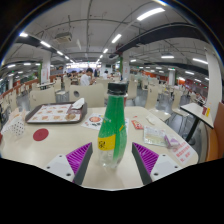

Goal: Pour water

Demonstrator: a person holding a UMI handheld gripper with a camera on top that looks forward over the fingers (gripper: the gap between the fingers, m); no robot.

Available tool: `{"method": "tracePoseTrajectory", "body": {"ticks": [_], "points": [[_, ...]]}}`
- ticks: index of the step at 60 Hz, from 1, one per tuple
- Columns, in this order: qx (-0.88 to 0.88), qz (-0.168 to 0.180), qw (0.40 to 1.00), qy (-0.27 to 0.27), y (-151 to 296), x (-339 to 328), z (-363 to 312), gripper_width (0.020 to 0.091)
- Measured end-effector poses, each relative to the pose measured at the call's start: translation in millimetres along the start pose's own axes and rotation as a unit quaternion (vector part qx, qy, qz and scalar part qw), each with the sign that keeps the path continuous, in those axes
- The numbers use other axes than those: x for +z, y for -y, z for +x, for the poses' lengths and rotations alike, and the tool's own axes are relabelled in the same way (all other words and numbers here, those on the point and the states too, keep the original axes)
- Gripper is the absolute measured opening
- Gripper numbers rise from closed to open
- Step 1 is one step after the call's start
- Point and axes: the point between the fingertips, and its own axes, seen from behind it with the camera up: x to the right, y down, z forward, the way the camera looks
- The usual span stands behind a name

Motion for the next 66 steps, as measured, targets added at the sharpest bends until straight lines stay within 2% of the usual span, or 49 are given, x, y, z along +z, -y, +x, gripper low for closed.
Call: {"method": "tracePoseTrajectory", "body": {"ticks": [4, 5, 6, 7, 8, 9, 14, 18, 24, 30, 34, 45, 52, 57, 62, 66], "points": [[0.001, 0.031, 0.999, 0.013, 14, 22, -2, 0.0797], [0.000, 0.041, 0.999, 0.017, 18, 27, -4, 0.0775], [-0.003, 0.050, 0.999, 0.020, 22, 32, -6, 0.0741], [-0.007, 0.057, 0.998, 0.020, 25, 36, -6, 0.0667], [-0.012, 0.059, 0.998, 0.012, 26, 41, -3, 0.0552], [-0.018, 0.061, 0.998, 0.008, 26, 44, -2, 0.0516], [-0.030, 0.092, 0.995, 0.003, 36, 51, -5, 0.0492], [-0.023, 0.095, 0.995, 0.013, 38, 54, -10, 0.0464], [-0.024, 0.067, 0.997, 0.028, 38, 59, -17, 0.0380], [-0.028, 0.033, 0.998, 0.038, 40, 64, -30, 0.0367], [-0.037, 0.040, 0.997, 0.054, 63, 55, -51, 0.0367], [-0.210, 0.080, 0.974, 0.015, 147, 24, -138, 0.0365], [-0.444, 0.098, 0.890, -0.024, 175, 10, -216, 0.0365], [-0.606, 0.088, 0.789, -0.045, 162, 22, -269, 0.0364], [-0.712, 0.067, 0.697, -0.050, 142, 29, -300, 0.0364], [-0.781, 0.057, 0.617, -0.078, 143, 36, -311, 0.0364]]}}
